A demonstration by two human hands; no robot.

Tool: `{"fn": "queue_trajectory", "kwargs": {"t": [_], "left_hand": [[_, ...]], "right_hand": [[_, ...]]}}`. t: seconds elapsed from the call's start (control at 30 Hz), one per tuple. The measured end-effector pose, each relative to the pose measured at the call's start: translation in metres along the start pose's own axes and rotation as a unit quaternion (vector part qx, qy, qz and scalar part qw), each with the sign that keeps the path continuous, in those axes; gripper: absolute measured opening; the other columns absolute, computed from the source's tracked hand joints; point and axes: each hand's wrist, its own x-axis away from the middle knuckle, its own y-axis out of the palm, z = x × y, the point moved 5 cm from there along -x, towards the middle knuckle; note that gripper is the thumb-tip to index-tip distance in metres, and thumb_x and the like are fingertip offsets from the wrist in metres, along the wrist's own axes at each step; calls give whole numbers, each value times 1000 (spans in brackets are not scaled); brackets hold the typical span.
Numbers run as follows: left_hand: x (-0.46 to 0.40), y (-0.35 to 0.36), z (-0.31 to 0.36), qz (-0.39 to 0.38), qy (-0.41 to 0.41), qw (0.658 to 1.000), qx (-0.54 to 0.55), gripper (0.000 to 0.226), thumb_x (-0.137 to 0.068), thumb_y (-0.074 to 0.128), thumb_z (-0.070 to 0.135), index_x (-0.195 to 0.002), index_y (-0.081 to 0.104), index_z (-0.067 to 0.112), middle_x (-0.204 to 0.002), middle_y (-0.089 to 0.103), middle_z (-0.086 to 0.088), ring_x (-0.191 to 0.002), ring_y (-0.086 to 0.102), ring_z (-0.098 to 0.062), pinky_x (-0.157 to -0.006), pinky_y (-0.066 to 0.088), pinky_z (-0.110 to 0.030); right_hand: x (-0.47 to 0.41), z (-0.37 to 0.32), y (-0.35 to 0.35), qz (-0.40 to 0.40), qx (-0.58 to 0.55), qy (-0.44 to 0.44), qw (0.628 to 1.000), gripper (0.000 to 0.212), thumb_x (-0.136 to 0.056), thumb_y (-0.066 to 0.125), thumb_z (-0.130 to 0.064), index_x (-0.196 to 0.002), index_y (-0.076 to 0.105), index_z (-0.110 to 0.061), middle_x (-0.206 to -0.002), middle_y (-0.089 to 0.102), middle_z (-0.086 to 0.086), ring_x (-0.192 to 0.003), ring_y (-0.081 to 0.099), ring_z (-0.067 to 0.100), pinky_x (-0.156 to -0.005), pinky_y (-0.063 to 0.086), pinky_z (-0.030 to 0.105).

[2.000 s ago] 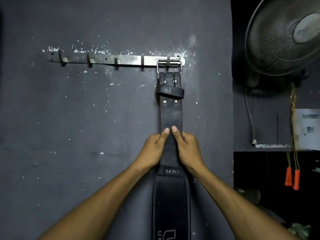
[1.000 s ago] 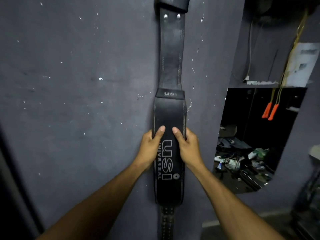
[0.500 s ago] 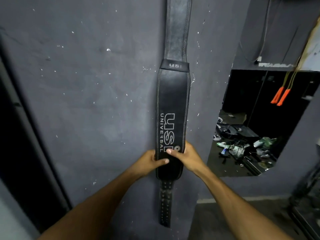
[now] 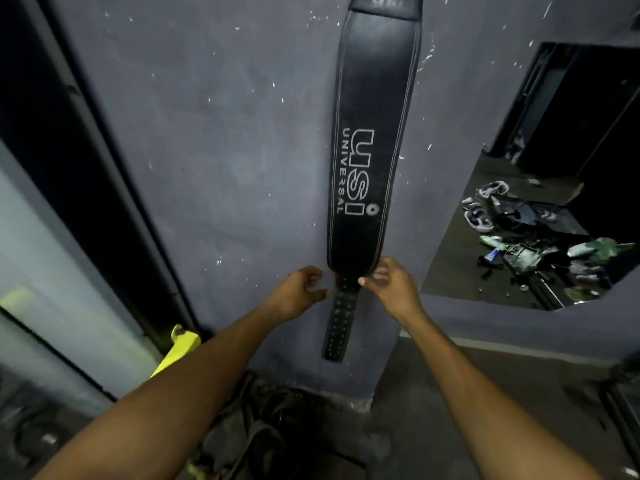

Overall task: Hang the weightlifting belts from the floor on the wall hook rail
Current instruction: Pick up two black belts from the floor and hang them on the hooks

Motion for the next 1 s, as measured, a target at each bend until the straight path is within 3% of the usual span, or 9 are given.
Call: {"fn": "queue_trajectory", "kwargs": {"t": [0.13,0.27,0.47,0.57,0.73,0.77,0.83,0.9,1.0], "left_hand": [[21,11,-42,15,-70,997,41,31,-93,73,8,-121,64,-2,-116,73,-19,-112,69,-30,-107,52,-45],[50,26,-93,28,-127,990,57,22,-93,72,1,-108,65,-12,-100,72,-23,-95,64,-23,-104,53,-50],[88,38,-191,35,-217,973,73,17,-91,77,13,-100,67,3,-96,69,-9,-95,63,-19,-91,52,-35],[105,36,-246,49,-273,958,75,24,-91,78,22,-109,71,7,-97,71,-4,-95,66,-17,-82,46,-22],[126,30,-324,25,-322,943,83,21,-89,76,15,-96,74,-4,-100,74,-29,-103,71,-41,-92,55,-51],[130,28,-337,16,-325,942,86,10,-88,73,11,-91,74,1,-97,73,-28,-103,70,-42,-94,55,-54],[135,27,-372,9,-343,933,107,29,-88,67,0,-81,71,27,-88,67,-16,-100,64,-35,-97,53,-58],[136,29,-410,0,-352,928,123,29,-88,65,2,-80,69,29,-86,61,-13,-100,58,-29,-95,52,-57],[140,37,-468,-11,-404,907,120,8,-95,67,13,-93,64,21,-100,67,-6,-101,64,-19,-90,54,-37]], "right_hand": [[15,42,17,-13,1,89,996,51,-86,85,-26,-129,63,-8,-119,70,9,-104,68,24,-94,54,32],[38,79,62,-147,-19,167,975,36,-89,83,-25,-117,68,-8,-116,76,17,-101,75,29,-100,57,40],[60,111,151,-252,-10,206,945,18,-90,81,-28,-100,69,-20,-108,77,9,-82,73,13,-76,55,22],[69,133,204,-288,-17,231,929,21,-93,79,-27,-107,69,-16,-106,76,8,-86,74,17,-82,55,28],[89,173,281,-321,-14,287,903,29,-95,76,-29,-116,69,-10,-113,76,11,-92,75,19,-79,54,26],[93,181,296,-323,-12,295,899,31,-95,75,-29,-118,69,-9,-112,76,10,-92,75,18,-80,55,25],[98,197,325,-322,-8,309,895,32,-95,76,-29,-119,70,-8,-109,77,10,-91,76,18,-80,55,25],[100,214,356,-317,-12,324,891,32,-95,75,-27,-120,69,-7,-106,76,11,-91,75,20,-78,54,25],[100,241,404,-315,-20,336,887,32,-97,74,-21,-121,67,0,-103,73,15,-82,73,19,-66,53,16]]}}
